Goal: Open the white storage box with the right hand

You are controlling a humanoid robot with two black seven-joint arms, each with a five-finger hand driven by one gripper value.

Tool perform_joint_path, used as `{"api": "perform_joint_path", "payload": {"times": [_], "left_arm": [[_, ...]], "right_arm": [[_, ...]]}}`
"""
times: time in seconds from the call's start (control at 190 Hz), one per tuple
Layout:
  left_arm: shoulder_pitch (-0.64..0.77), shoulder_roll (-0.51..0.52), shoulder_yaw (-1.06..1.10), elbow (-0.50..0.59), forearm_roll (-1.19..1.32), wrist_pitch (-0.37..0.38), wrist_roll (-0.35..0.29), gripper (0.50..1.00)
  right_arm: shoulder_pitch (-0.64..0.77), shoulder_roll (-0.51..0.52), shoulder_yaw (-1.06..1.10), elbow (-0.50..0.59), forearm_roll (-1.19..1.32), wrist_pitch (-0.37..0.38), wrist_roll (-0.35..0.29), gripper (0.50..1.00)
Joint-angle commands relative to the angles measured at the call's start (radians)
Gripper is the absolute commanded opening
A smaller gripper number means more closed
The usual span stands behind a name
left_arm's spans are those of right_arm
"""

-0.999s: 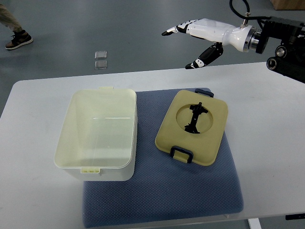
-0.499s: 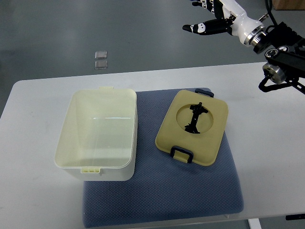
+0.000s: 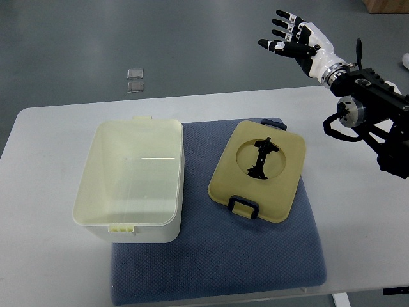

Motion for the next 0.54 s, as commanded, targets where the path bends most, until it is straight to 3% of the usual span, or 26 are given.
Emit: {"api": "perform_joint_path", "payload": {"times": [0.0,0.231,0.536], "left_arm": [[0.000,0.000,0.000,0.000,0.000,0.000,0.000,1.000],[0.000,0.000,0.000,0.000,0.000,0.000,0.000,1.000],[0.000,0.000,0.000,0.000,0.000,0.000,0.000,1.000]], "right_arm": [[-0.037,0.027,0.085,-0.009,-0.010,0.000,-0.016,0.897],[-0.120,0.070,0.222,-0.016,-0.066,-0.002,-0.010,0.928],[-0.175,0.116,0.312,-0.048,-0.062,0.006,-0.005,0.928]]}}
